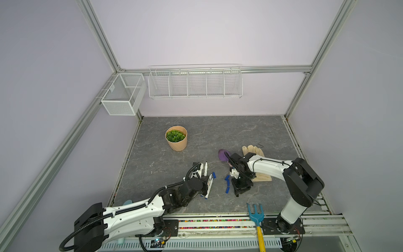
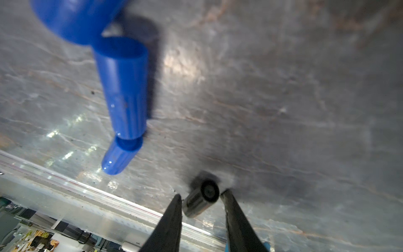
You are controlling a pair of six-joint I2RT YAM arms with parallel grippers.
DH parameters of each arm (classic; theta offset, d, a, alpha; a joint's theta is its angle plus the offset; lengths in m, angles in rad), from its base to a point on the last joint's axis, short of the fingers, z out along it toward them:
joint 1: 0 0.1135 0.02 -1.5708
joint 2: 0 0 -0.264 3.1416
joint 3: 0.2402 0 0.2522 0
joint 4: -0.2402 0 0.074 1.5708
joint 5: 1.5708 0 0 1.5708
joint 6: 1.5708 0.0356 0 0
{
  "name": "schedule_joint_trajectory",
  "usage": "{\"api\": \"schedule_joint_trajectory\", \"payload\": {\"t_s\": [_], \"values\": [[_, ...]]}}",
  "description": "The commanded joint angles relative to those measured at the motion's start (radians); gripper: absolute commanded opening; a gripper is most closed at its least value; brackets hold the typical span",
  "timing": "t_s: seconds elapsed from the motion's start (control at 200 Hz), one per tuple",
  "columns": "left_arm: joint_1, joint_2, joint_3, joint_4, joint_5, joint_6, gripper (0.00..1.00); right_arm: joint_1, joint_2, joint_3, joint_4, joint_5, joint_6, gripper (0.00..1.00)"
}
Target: Insert the pens into the pen caps
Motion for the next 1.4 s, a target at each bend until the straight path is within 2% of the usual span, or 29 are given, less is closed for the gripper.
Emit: {"api": "schedule_joint_trajectory", "payload": {"t_s": [0.0,0.35,0.565,0.745,0.915,1.169,1.394], "values": [[0.002,0.008,0.020,0.001,0.009,-0.001,0.00,-0.002,0.017,0.007,0.078,0.085,-0.006,0.33],[0.001,0.019,0.035,-0.019,0.031,0.016,0.00,0.001,0.033,0.023,0.086,0.071,-0.017,0.17],[-0.001,0.069,0.062,-0.018,0.081,0.054,0.00,-0.028,-0.114,0.019,0.141,0.059,-0.013,0.10],[-0.036,0.141,0.101,0.011,0.109,0.110,0.00,-0.092,-0.314,0.039,0.263,0.008,0.035,0.09],[-0.045,0.184,0.111,0.088,0.176,0.129,0.00,-0.116,-0.423,0.046,0.431,-0.034,0.107,0.09],[-0.051,0.212,0.137,0.099,0.205,0.152,0.00,-0.098,-0.455,0.017,0.622,-0.144,0.117,0.10],[-0.052,0.197,0.138,0.110,0.183,0.149,0.00,-0.058,-0.447,0.009,0.634,-0.178,0.083,0.11]]}}
